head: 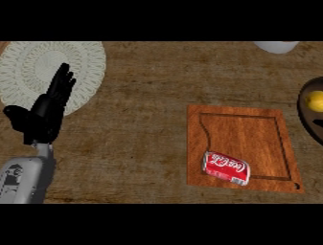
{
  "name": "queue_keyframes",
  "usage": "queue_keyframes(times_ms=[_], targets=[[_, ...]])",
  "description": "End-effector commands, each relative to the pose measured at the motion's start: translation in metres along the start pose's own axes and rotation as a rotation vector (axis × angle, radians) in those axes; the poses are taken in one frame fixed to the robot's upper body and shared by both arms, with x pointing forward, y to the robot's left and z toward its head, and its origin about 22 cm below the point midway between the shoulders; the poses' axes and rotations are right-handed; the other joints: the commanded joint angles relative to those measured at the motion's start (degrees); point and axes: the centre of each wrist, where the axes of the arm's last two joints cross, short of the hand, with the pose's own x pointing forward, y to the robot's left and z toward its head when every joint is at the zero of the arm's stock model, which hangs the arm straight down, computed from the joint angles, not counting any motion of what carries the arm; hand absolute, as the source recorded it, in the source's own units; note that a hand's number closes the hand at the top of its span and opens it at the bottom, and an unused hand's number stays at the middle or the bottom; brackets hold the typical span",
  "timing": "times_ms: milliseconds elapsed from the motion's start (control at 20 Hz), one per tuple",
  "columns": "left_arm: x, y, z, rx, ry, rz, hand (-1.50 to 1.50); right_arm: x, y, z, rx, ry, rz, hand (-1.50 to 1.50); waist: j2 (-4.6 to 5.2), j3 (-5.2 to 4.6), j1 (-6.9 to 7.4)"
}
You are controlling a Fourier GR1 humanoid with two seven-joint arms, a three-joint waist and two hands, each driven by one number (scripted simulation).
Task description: Pick the lemon from the cutting board and place it in the pan
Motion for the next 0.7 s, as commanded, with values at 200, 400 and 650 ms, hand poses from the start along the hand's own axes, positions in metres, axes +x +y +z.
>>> queue_keyframes(times_ms=[200,400,650], targets=[[-0.002,0.008,0.004,0.018,0.009,0.008,0.0,-0.014,-0.003,0.009,-0.093,-0.123,-0.165,-1.5,-0.29,0.02,-0.75],[-0.007,0.007,0.002,0.045,0.016,-0.007,0.0,-0.02,-0.032,0.016,-0.205,-0.18,-0.368,-1.5,-0.69,-0.08,-2.55],[-0.011,0.014,0.001,0.047,0.036,0.003,0.0,-0.053,-0.066,0.054,-0.095,-0.188,-0.532,-1.5,-1.22,-0.22,-3.64]])
